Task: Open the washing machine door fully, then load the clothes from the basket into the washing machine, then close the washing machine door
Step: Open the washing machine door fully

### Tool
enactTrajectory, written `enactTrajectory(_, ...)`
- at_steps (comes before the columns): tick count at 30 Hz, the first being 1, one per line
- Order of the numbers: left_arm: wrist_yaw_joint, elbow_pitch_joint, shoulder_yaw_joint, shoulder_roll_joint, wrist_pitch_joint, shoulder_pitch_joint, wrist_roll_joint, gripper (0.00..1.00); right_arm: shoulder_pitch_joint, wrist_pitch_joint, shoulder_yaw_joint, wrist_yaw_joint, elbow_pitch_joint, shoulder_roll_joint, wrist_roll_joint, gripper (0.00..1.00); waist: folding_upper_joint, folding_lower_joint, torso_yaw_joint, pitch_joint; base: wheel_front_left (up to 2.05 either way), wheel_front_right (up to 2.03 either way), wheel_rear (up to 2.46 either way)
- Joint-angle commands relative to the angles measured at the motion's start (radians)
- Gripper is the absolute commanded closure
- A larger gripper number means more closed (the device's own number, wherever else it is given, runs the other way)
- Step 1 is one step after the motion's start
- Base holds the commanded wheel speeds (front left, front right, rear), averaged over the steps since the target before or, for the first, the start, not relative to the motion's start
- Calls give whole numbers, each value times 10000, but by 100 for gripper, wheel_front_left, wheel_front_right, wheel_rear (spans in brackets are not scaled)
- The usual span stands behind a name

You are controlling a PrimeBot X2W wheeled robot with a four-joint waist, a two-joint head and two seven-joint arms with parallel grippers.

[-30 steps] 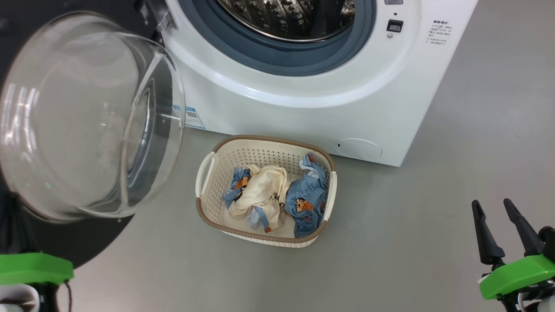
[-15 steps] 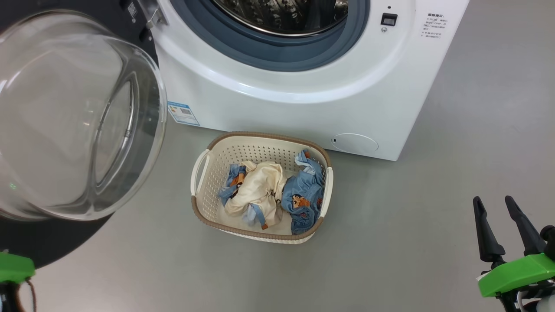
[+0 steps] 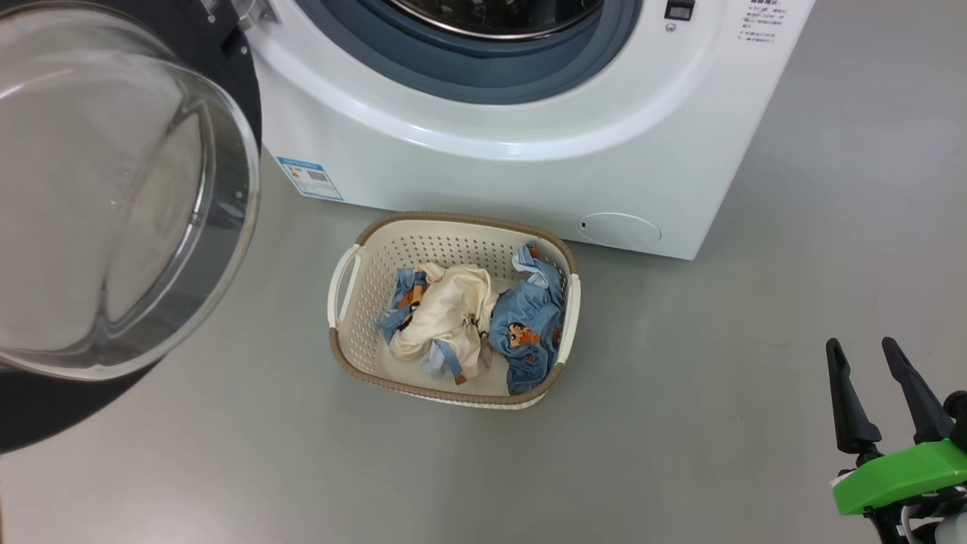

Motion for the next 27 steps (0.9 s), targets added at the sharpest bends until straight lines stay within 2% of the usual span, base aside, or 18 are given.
enactTrajectory(1, 2, 35, 641, 806, -64, -377, 135, 100, 113, -120, 256, 14, -261, -108, -150, 0, -1, 0, -38, 76, 0, 0, 0)
enactTrajectory(16, -1086, 2466, 2114, 1720, -64, -2075, 991, 100, -157, -120, 330, 14, -323, -390, -177, 0, -1, 0, -80, 564, 0, 0, 0)
enactTrajectory(27, -1463, 3669, 2491, 2053, -64, -2970, 1706, 100, -295, -120, 430, 14, -413, -610, -184, 0, -1, 0, -86, 841, 0, 0, 0)
